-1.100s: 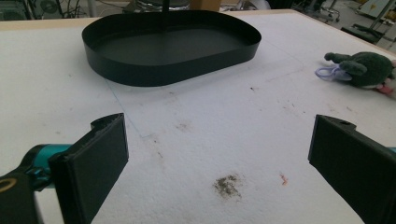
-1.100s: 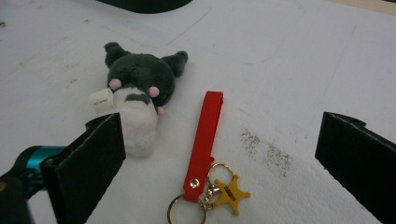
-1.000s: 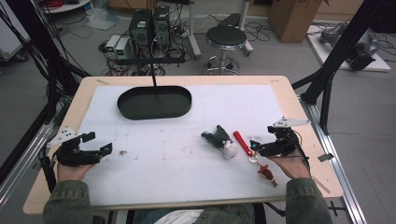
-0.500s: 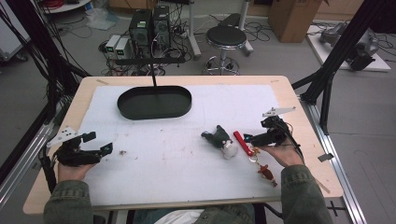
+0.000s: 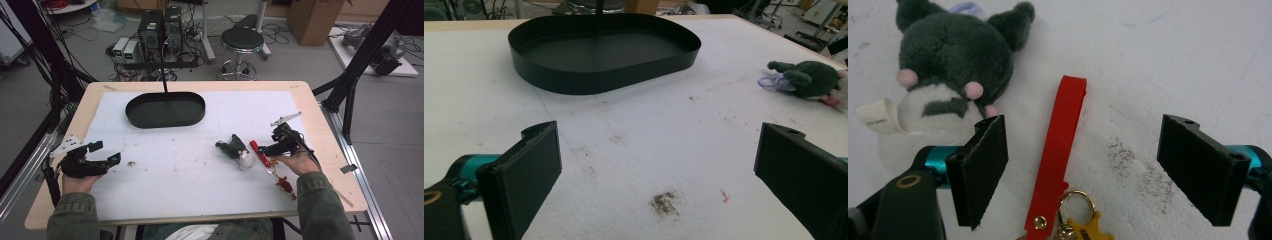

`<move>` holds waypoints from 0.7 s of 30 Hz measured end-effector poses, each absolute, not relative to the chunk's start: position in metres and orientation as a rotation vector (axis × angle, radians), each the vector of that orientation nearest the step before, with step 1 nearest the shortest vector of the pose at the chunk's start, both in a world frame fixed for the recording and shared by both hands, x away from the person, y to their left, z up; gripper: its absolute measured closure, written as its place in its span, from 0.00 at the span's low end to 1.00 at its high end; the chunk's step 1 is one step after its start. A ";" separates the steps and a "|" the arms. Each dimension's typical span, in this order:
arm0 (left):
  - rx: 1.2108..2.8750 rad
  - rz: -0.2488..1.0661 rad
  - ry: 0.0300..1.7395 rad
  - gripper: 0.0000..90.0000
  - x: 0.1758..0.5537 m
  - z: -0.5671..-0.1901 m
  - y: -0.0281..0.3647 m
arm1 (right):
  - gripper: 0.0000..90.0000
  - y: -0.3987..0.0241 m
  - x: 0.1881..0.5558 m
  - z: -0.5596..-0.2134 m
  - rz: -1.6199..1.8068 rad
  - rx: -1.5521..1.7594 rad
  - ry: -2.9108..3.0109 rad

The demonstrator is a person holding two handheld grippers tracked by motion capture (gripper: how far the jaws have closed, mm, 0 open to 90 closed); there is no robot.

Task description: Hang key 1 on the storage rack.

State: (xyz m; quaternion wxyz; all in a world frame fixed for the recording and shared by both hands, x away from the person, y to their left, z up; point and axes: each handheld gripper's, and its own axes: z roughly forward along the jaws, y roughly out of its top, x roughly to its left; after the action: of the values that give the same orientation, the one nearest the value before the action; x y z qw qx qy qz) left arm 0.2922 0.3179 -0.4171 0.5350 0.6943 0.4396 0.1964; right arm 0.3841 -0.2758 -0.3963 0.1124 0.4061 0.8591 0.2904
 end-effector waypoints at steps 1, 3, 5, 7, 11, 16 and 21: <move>1.655 0.469 1.046 0.06 0.292 -0.417 0.318 | 0.24 -0.274 0.384 -0.397 0.842 1.183 2.528; 1.650 0.470 1.047 0.06 0.292 -0.417 0.318 | 0.25 -0.272 0.384 -0.399 0.829 1.179 2.542; 1.652 0.469 1.046 0.06 0.292 -0.417 0.318 | 0.26 -0.271 0.386 -0.402 0.802 1.187 2.553; 1.653 0.468 1.047 0.06 0.292 -0.417 0.318 | 0.27 -0.269 0.387 -0.405 0.770 1.200 2.567; 1.656 0.470 1.049 0.06 0.292 -0.417 0.318 | 0.34 -0.266 0.388 -0.408 0.726 1.184 2.590; 1.660 0.471 1.049 0.06 0.292 -0.417 0.318 | 0.48 -0.262 0.391 -0.415 0.671 1.212 2.642; 1.660 0.469 1.048 0.06 0.292 -0.417 0.318 | 0.54 -0.261 0.392 -0.416 0.672 1.235 2.664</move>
State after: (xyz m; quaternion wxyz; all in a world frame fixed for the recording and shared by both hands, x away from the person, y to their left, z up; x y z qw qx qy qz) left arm 0.2925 0.3180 -0.4174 0.5324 0.6962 0.4395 0.1968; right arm 0.3922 -0.2615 -0.4163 0.0648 0.4093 0.8824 0.2226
